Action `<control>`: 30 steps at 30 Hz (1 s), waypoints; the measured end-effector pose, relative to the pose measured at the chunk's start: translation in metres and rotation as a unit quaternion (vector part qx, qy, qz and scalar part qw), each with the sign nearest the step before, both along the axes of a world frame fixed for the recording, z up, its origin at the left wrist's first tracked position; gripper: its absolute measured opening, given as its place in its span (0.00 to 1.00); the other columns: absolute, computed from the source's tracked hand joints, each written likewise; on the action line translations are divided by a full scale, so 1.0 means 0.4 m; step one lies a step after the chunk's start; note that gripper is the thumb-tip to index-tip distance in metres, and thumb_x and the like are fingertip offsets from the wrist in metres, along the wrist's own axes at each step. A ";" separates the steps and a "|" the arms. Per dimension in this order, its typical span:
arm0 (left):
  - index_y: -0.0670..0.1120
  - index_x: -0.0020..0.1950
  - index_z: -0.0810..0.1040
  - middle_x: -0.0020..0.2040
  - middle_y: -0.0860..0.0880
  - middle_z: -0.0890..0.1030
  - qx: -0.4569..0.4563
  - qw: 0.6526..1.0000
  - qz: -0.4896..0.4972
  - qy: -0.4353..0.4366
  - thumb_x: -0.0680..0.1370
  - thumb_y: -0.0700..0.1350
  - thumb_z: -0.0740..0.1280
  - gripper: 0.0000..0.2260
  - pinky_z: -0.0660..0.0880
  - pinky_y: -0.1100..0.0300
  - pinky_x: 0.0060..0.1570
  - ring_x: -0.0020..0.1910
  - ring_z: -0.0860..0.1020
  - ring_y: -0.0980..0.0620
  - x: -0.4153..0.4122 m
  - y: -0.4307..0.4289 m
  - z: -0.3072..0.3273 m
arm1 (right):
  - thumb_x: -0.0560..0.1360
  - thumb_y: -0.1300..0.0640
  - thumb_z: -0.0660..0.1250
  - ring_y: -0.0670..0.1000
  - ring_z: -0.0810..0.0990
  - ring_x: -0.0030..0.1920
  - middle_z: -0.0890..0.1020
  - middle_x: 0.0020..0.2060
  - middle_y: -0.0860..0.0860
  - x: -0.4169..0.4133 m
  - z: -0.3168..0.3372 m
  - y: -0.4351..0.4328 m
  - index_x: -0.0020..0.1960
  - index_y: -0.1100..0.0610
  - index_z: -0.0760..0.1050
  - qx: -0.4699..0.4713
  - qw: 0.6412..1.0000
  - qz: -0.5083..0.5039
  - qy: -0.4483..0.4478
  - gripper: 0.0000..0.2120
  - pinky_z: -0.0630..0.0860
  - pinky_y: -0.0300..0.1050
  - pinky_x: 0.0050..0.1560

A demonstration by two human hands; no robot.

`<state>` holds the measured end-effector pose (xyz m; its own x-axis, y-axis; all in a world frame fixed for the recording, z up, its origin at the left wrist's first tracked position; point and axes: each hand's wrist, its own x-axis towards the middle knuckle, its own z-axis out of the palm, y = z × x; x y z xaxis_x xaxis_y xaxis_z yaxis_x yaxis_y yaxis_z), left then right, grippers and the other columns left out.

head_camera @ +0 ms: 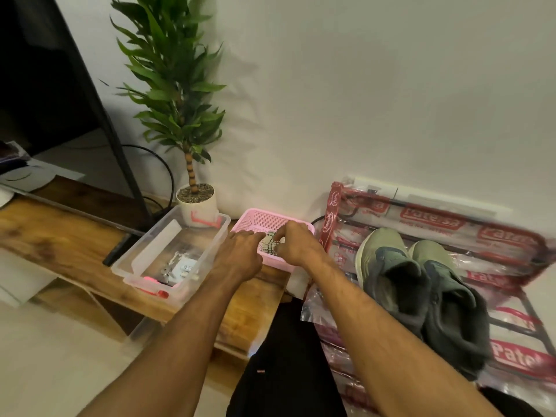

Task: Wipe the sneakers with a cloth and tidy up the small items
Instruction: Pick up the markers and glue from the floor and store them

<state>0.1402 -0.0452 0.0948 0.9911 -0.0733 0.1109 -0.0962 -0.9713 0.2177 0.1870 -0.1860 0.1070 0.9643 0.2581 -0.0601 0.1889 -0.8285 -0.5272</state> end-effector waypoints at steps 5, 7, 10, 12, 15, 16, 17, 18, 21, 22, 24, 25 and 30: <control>0.50 0.72 0.72 0.67 0.46 0.77 -0.020 1.000 0.015 -0.014 0.75 0.41 0.64 0.24 0.70 0.53 0.63 0.65 0.74 0.45 -0.059 -0.035 0.065 | 0.73 0.62 0.69 0.54 0.80 0.56 0.80 0.60 0.55 -0.082 0.107 -0.056 0.59 0.57 0.81 0.010 0.998 0.022 -0.062 0.14 0.76 0.45 0.58; 0.51 0.71 0.72 0.66 0.46 0.77 -0.033 0.999 0.018 -0.020 0.75 0.41 0.64 0.23 0.73 0.52 0.62 0.64 0.75 0.45 -0.088 -0.053 0.092 | 0.73 0.62 0.69 0.53 0.80 0.56 0.81 0.59 0.54 -0.114 0.142 -0.083 0.58 0.57 0.81 0.004 0.996 0.029 -0.083 0.14 0.76 0.46 0.59; 0.51 0.70 0.73 0.66 0.47 0.78 -0.045 0.998 0.022 -0.034 0.75 0.41 0.65 0.23 0.74 0.51 0.60 0.63 0.76 0.45 -0.101 -0.077 0.130 | 0.73 0.63 0.68 0.52 0.81 0.55 0.82 0.58 0.54 -0.133 0.183 -0.116 0.58 0.59 0.81 -0.005 0.994 0.034 -0.108 0.14 0.77 0.46 0.57; 0.52 0.70 0.73 0.66 0.47 0.78 -0.043 0.998 0.021 -0.045 0.75 0.42 0.65 0.22 0.75 0.50 0.59 0.63 0.76 0.45 -0.108 -0.097 0.154 | 0.73 0.63 0.68 0.52 0.81 0.56 0.82 0.58 0.54 -0.152 0.206 -0.139 0.59 0.59 0.81 -0.007 0.991 0.035 -0.128 0.14 0.77 0.46 0.56; 0.52 0.68 0.74 0.65 0.48 0.78 -0.067 0.995 0.015 -0.066 0.75 0.43 0.64 0.21 0.75 0.50 0.58 0.62 0.76 0.45 -0.103 -0.124 0.191 | 0.74 0.63 0.68 0.52 0.80 0.57 0.81 0.59 0.54 -0.164 0.230 -0.179 0.59 0.59 0.80 0.001 0.986 0.036 -0.163 0.14 0.77 0.47 0.59; 0.52 0.68 0.74 0.64 0.48 0.79 -0.079 0.994 0.011 -0.077 0.75 0.44 0.65 0.20 0.76 0.50 0.58 0.61 0.77 0.46 -0.101 -0.136 0.204 | 0.74 0.63 0.68 0.52 0.80 0.57 0.81 0.59 0.54 -0.165 0.236 -0.193 0.59 0.59 0.80 0.008 0.984 0.033 -0.173 0.14 0.77 0.48 0.59; 0.52 0.68 0.74 0.63 0.48 0.79 -0.087 0.992 0.004 -0.092 0.75 0.44 0.65 0.20 0.76 0.50 0.58 0.61 0.77 0.46 -0.100 -0.152 0.218 | 0.74 0.63 0.67 0.52 0.80 0.56 0.82 0.58 0.54 -0.167 0.245 -0.211 0.59 0.59 0.81 0.018 0.983 0.024 -0.183 0.14 0.77 0.48 0.59; 0.51 0.67 0.75 0.63 0.48 0.80 -0.093 0.990 -0.003 -0.110 0.76 0.44 0.64 0.19 0.76 0.50 0.59 0.61 0.77 0.46 -0.100 -0.169 0.232 | 0.74 0.62 0.67 0.52 0.81 0.55 0.82 0.57 0.53 -0.169 0.255 -0.229 0.58 0.58 0.81 0.029 0.980 0.015 -0.194 0.14 0.77 0.49 0.58; 0.50 0.66 0.76 0.62 0.47 0.80 -0.106 0.982 -0.034 -0.153 0.77 0.46 0.64 0.17 0.75 0.51 0.58 0.60 0.77 0.46 -0.103 -0.233 0.268 | 0.74 0.61 0.66 0.51 0.82 0.51 0.84 0.53 0.53 -0.191 0.286 -0.293 0.55 0.57 0.83 0.070 0.972 -0.010 -0.224 0.12 0.79 0.50 0.54; 0.50 0.65 0.77 0.61 0.48 0.81 -0.111 0.980 -0.048 -0.160 0.77 0.47 0.64 0.16 0.75 0.50 0.57 0.60 0.78 0.45 -0.105 -0.262 0.279 | 0.74 0.61 0.66 0.51 0.82 0.49 0.84 0.52 0.53 -0.202 0.296 -0.320 0.54 0.57 0.83 0.080 0.969 -0.017 -0.233 0.11 0.79 0.50 0.53; 0.50 0.63 0.78 0.59 0.48 0.82 -0.125 0.975 -0.074 -0.166 0.78 0.48 0.63 0.14 0.76 0.50 0.54 0.57 0.79 0.45 -0.110 -0.316 0.297 | 0.74 0.60 0.66 0.51 0.82 0.48 0.85 0.50 0.54 -0.222 0.307 -0.369 0.53 0.59 0.83 0.081 0.967 -0.029 -0.241 0.11 0.79 0.49 0.52; 0.50 0.62 0.79 0.58 0.49 0.82 -0.128 0.974 -0.089 -0.166 0.78 0.48 0.64 0.14 0.77 0.50 0.52 0.55 0.79 0.46 -0.114 -0.351 0.303 | 0.74 0.60 0.66 0.51 0.82 0.48 0.85 0.50 0.54 -0.231 0.309 -0.402 0.53 0.59 0.83 0.075 0.966 -0.040 -0.246 0.11 0.79 0.46 0.51; 0.49 0.61 0.80 0.56 0.49 0.83 -0.131 0.962 -0.173 -0.167 0.76 0.45 0.64 0.14 0.77 0.49 0.55 0.54 0.80 0.47 -0.140 -0.515 0.316 | 0.73 0.61 0.64 0.50 0.82 0.52 0.84 0.53 0.52 -0.273 0.307 -0.562 0.56 0.58 0.83 0.057 0.960 -0.097 -0.256 0.14 0.78 0.43 0.54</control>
